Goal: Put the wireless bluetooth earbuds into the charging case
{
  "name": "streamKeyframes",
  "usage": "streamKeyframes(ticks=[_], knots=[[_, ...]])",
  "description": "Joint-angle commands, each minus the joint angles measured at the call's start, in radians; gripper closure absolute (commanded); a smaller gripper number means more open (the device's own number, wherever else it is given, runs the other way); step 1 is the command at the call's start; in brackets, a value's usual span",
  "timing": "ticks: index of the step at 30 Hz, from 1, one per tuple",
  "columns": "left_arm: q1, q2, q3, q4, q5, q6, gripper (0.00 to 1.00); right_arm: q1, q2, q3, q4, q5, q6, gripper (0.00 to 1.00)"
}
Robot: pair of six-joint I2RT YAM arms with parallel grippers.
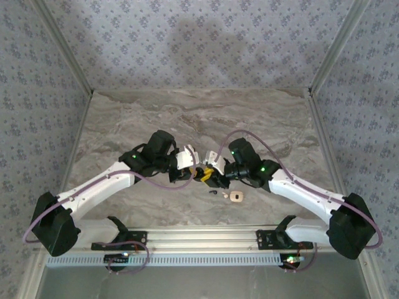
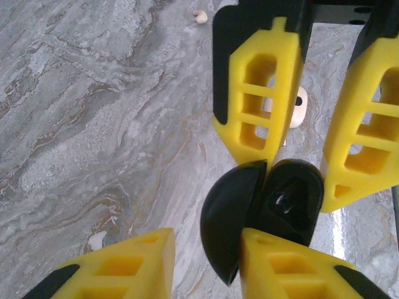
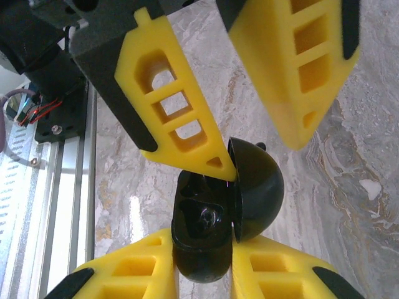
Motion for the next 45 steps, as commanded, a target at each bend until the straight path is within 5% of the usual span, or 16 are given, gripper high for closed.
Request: streamKeyframes(ticks=[1, 14, 23, 35, 45], knots=[[-0.007, -0.012, 0.034, 0.007, 0.006, -0.019, 0.63, -0.012, -0.032, -0.02, 0.01, -0.06, -0.048, 0.77], [0.002, -0.014, 0.032, 0.038, 0.001, -0.065, 0.53, -0.051, -0.074, -0.109, 0.101, -0.132, -0.006, 0.77], [0.051, -0.089, -0.048, 0.224, 0.136, -0.156, 0.37, -0.171, -0.165, -0.238, 0.311, -0.188, 0.137, 0.77], [0.072, -0.129, -0.24, 0.592, 0.322, -0.283, 0.43, -0.236, -0.271, -0.316, 0.497, -0.263, 0.185, 0.77], [0.07, -0.124, -0.264, 0.674, 0.422, -0.3, 0.44, -0.239, -0.266, -0.307, 0.589, -0.333, 0.158, 0.77]])
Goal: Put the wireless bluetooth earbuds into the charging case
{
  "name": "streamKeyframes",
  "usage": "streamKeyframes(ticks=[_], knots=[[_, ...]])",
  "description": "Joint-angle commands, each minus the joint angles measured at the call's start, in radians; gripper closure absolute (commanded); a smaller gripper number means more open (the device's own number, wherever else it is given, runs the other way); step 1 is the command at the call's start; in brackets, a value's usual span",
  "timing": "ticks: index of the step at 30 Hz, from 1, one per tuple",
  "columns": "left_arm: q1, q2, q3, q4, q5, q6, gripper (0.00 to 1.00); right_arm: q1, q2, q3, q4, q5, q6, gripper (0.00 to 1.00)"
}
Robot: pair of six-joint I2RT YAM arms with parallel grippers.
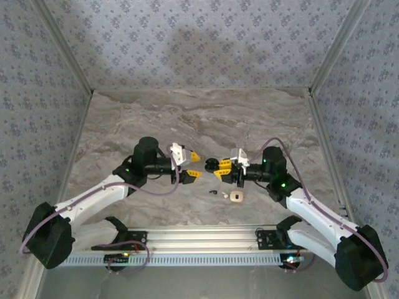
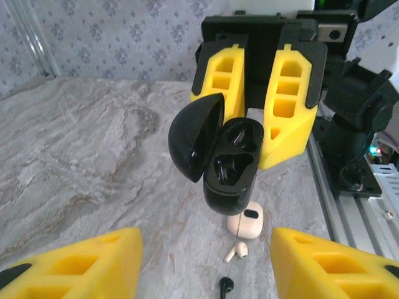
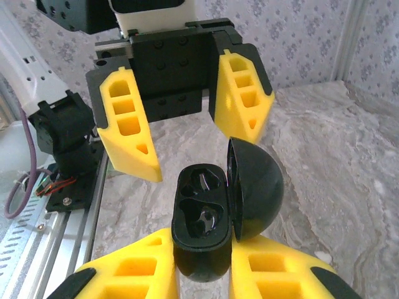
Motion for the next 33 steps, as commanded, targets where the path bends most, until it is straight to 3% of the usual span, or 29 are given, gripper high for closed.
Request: streamKeyframes(ticks=[1, 33], knots=[[0.002, -0.008, 0.002, 0.069, 0.086, -0.014, 0.44, -0.006, 0.004, 0.009, 0.069, -0.055, -0.009, 0.77], [0.002, 0.041, 0.035, 0.078, 0.148, -0.035, 0.54, 0.03, 0.119, 0.07, 0.198, -0.123, -0.005, 0.77]])
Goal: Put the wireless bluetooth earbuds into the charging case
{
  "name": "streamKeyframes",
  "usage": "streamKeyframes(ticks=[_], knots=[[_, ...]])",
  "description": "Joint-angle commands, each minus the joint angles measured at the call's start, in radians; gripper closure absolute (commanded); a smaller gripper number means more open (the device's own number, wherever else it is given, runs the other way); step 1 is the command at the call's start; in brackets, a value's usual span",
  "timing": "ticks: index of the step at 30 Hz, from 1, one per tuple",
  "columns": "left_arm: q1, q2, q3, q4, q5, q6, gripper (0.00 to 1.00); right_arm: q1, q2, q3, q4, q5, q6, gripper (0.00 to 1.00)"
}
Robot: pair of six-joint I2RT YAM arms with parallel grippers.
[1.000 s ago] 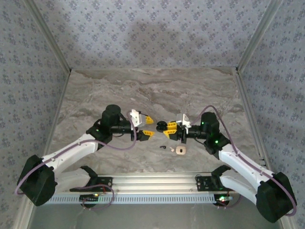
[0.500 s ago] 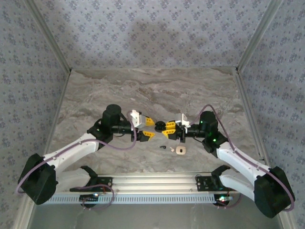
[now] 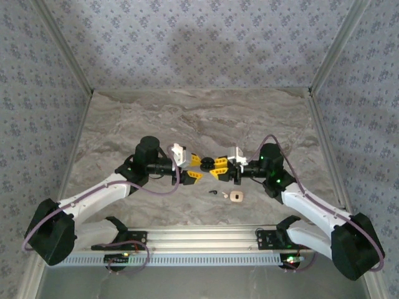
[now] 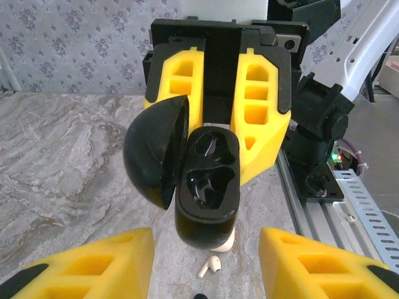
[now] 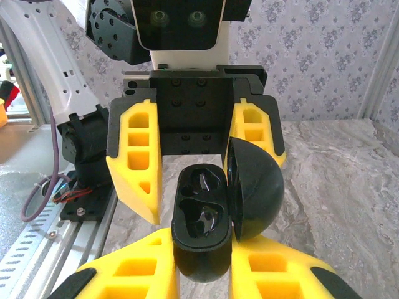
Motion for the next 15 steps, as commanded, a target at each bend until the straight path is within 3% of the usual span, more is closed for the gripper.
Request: streamKeyframes(ticks=[1, 15], knots=[[0.001, 0.008, 0.034, 0.039, 0.041, -0.013, 0.55, 0.009, 0.015, 0.043, 0.036, -0.03, -0.005, 0.77], [0.001, 0.022, 0.042, 0.045, 0.041, -0.023, 0.68, 0.019, 0.053, 0.055, 0.04, -0.039, -0.011, 0.78]])
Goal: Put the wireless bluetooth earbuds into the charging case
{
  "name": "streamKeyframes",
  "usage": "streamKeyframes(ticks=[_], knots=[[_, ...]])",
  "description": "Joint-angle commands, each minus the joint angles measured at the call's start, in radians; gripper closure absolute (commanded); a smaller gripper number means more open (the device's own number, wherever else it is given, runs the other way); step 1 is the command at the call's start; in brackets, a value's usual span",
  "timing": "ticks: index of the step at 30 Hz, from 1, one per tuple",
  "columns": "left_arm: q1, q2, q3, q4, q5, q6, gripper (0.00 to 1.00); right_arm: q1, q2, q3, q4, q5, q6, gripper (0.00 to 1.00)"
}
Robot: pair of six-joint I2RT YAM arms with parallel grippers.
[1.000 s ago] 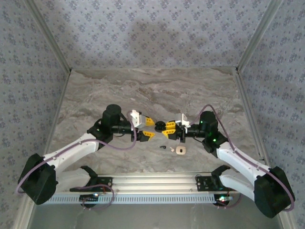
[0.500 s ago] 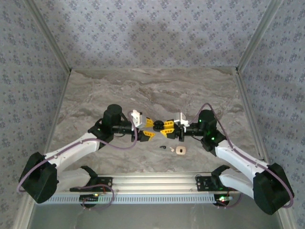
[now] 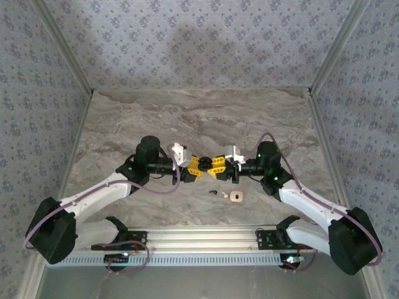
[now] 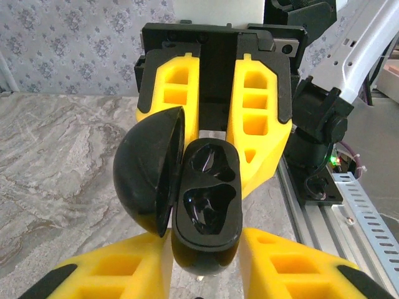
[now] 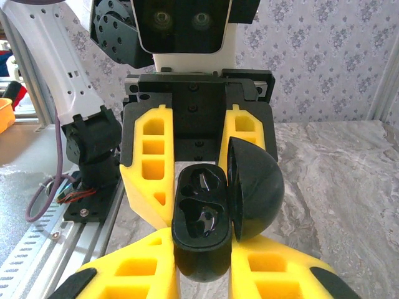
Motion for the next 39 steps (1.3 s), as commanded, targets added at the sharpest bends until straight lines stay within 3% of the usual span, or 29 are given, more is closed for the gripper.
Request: streamKeyframes(ticks=[1, 15, 22, 27, 39], knots=[[0.002, 0.005, 0.042, 0.021, 0.035, -0.005, 0.7, 0.009, 0.008, 0.032, 0.026, -0.025, -0.012, 0.78], [0.002, -0.028, 0.036, -0.016, 0.007, 0.016, 0.8, 0.012, 0.003, 0.029, 0.004, -0.002, -0.016, 0.77], [0.025, -0.023, 0.026, -0.039, -0.007, 0.019, 0.82, -0.004, -0.023, -0.007, -0.026, 0.055, -0.023, 0.68], [0.031, -0.01, 0.03, -0.046, -0.009, 0.021, 0.83, -0.021, -0.026, -0.027, -0.036, 0.083, -0.002, 0.56], [0.04, 0.017, 0.029, -0.058, -0.015, 0.021, 0.83, -0.065, -0.175, -0.08, -0.141, 0.17, 0.037, 0.47]])
